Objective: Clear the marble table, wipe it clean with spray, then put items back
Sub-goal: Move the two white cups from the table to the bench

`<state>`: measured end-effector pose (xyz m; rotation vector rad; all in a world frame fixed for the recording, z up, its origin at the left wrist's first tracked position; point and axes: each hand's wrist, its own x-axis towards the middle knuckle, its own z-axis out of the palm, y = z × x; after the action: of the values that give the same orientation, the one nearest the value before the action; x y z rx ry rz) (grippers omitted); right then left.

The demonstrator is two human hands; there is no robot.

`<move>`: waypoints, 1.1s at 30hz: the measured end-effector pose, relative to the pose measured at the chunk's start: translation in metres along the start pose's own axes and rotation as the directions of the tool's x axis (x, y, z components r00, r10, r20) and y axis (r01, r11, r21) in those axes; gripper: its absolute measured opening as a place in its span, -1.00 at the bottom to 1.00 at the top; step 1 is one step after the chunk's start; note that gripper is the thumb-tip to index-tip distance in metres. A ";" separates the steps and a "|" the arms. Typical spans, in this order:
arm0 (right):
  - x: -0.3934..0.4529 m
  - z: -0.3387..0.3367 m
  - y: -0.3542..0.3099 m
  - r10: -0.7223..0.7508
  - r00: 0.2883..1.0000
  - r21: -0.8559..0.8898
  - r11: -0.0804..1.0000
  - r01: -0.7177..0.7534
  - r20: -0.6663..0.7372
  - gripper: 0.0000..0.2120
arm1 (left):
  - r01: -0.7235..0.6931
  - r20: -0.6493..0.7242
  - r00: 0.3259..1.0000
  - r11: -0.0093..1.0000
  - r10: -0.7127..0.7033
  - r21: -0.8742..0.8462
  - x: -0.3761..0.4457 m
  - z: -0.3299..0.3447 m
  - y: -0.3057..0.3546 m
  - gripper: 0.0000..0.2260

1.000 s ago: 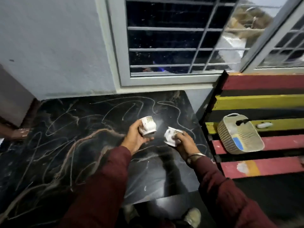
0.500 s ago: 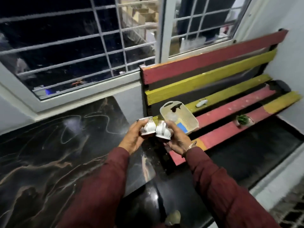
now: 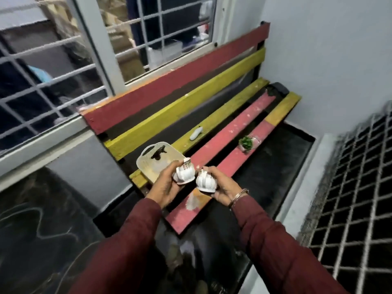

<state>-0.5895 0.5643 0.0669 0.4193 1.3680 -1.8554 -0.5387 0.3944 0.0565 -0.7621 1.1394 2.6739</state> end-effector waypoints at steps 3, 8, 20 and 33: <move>0.010 -0.026 -0.023 -0.006 0.996 0.118 0.993 0.017 -0.093 -0.81 | 0.054 0.034 0.998 0.998 -0.054 -0.021 0.038 0.020 -0.003 -0.59; 0.027 -0.069 -0.055 -0.022 0.983 0.281 0.957 0.074 -0.183 -0.65 | 0.066 0.048 0.997 0.998 -0.066 -0.009 0.075 0.054 -0.013 -0.80; 0.158 -0.190 -0.107 -0.122 0.926 0.018 0.990 0.138 -0.358 -0.70 | 0.054 -0.114 0.993 0.879 0.001 0.473 0.198 0.123 -0.066 -0.40; 0.313 -0.330 -0.102 -0.317 0.941 -0.735 0.665 0.133 -0.117 -0.42 | 0.110 -0.327 0.918 0.650 0.223 0.752 0.362 0.119 -0.183 -0.53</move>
<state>-0.9257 0.7560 -0.1935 0.0456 2.2662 -1.2974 -0.8410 0.5815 -0.1717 -1.0904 2.1981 1.7554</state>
